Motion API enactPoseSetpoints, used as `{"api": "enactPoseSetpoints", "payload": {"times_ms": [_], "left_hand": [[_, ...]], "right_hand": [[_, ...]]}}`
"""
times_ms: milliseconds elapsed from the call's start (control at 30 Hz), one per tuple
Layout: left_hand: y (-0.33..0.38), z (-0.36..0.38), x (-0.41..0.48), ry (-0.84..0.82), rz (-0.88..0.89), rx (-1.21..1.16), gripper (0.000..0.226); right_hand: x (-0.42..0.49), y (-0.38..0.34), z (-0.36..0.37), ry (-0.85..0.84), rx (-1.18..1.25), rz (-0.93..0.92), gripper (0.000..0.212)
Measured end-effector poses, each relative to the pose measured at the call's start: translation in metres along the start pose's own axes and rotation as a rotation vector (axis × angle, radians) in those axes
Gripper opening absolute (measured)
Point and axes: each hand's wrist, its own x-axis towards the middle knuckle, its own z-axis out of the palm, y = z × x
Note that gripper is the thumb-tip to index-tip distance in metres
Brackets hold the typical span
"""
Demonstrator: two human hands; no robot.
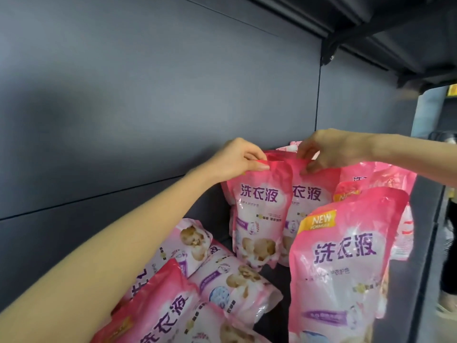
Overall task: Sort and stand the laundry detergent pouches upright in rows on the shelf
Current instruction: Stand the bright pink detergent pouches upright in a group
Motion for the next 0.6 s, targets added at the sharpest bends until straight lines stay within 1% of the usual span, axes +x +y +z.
{"api": "enactPoseSetpoints", "payload": {"times_ms": [100,200,267,367,500,600], "left_hand": [[0.000,-0.003,-0.004,-0.012,0.038,0.056,0.004],[0.000,-0.005,-0.011,0.004,0.090,0.159,0.014],[-0.001,-0.008,-0.016,0.023,0.112,0.178,0.020],[-0.007,-0.021,-0.027,0.060,0.092,0.235,0.026],[-0.016,-0.042,-0.053,0.043,0.060,0.479,0.030],[-0.017,-0.052,-0.079,0.009,0.006,0.637,0.038]], "right_hand": [[0.000,-0.007,0.001,0.021,0.044,-0.023,0.030],[0.000,-0.012,0.002,0.060,0.037,-0.071,0.024],[0.000,-0.017,0.002,0.092,0.019,-0.097,0.024],[-0.002,-0.025,-0.002,0.147,0.007,-0.138,0.028],[-0.008,-0.036,-0.006,0.188,-0.029,-0.166,0.040],[-0.013,-0.050,-0.007,0.203,-0.068,-0.222,0.047]]}}
